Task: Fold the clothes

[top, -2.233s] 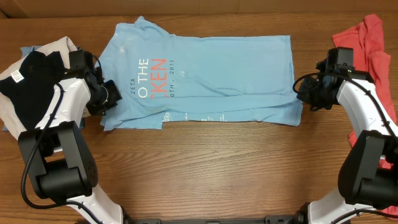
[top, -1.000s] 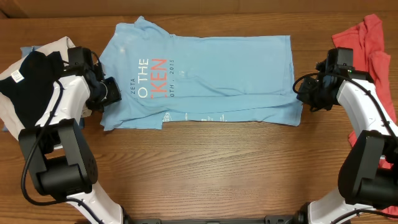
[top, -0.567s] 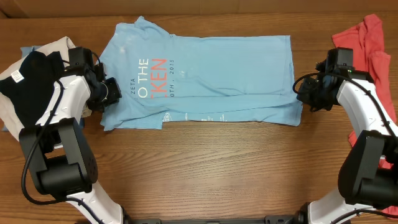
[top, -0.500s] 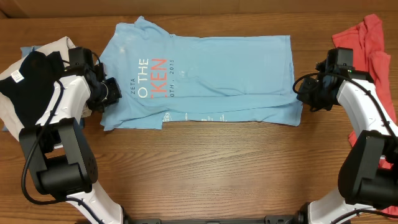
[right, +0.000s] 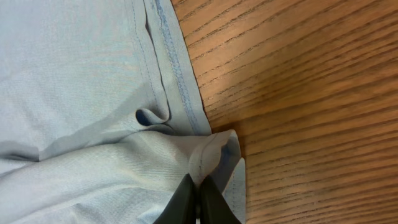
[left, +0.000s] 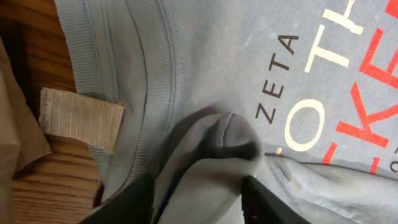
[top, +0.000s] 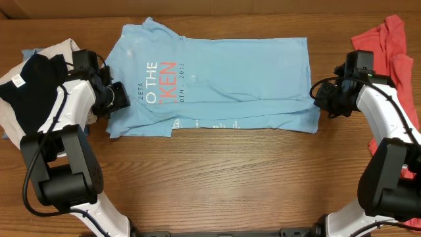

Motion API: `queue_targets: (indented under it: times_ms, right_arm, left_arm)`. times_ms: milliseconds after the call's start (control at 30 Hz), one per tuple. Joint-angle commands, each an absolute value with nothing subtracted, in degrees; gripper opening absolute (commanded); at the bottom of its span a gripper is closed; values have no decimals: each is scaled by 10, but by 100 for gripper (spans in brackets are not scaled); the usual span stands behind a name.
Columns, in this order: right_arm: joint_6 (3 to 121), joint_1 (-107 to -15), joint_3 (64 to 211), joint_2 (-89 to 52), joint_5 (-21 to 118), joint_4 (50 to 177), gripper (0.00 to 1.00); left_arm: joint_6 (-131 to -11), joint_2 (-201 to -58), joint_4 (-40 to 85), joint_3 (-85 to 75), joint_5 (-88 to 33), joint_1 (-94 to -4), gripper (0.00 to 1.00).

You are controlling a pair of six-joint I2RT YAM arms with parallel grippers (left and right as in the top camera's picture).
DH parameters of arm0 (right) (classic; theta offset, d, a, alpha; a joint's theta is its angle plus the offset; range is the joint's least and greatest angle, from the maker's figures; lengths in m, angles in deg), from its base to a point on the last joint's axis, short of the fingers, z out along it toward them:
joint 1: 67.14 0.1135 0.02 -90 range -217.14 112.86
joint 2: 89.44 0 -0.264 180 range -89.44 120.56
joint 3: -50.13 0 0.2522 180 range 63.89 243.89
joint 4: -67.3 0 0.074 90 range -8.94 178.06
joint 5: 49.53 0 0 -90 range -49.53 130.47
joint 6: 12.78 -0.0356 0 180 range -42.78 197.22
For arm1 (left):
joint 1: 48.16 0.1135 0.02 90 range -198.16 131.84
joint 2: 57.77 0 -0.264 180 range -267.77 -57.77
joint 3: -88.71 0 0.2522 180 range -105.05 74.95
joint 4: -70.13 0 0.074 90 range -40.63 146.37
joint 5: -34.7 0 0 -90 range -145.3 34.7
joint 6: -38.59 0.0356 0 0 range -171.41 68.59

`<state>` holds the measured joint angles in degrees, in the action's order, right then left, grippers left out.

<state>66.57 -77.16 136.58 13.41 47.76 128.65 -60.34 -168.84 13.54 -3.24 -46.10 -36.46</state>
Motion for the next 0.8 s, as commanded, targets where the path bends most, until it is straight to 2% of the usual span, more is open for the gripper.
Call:
queue_targets:
  times_ms: [0, 67, 400, 467, 567, 633, 667, 700, 733, 767]
  right_arm:
    - [668, -768, 1366, 133, 480, 1286, 4]
    - [668, -768, 1366, 133, 480, 1287, 4]
    - [668, -768, 1366, 133, 480, 1290, 4]
    - [668, -768, 1366, 133, 480, 1291, 4]
    - [668, -768, 1366, 133, 480, 1291, 4]
    - [668, -768, 1366, 133, 480, 1292, 4]
    - [668, -768, 1366, 133, 480, 1292, 4]
    - [668, -768, 1366, 133, 480, 1292, 4]
    - [668, -768, 1366, 133, 478, 1292, 4]
    - [668, -768, 1366, 133, 476, 1292, 4]
  left_arm:
    - [-591, -1695, 136, -40, -484, -366, 50]
    - [-591, -1696, 133, -40, -482, -366, 49]
    - [-591, -1700, 129, -39, -453, -384, 8]
    - [-591, -1700, 128, -39, -453, -386, 4]
    - [-590, -1700, 126, -39, -454, -386, 4]
    - [-590, -1700, 126, -39, -468, -385, 7]
    - [-591, -1700, 125, -39, -482, -384, 18]
    - [-591, -1700, 124, -39, -491, -384, 42]
    - [-591, -1700, 123, -39, -501, -384, 55]
    - [-591, -1700, 122, -39, -510, -384, 59]
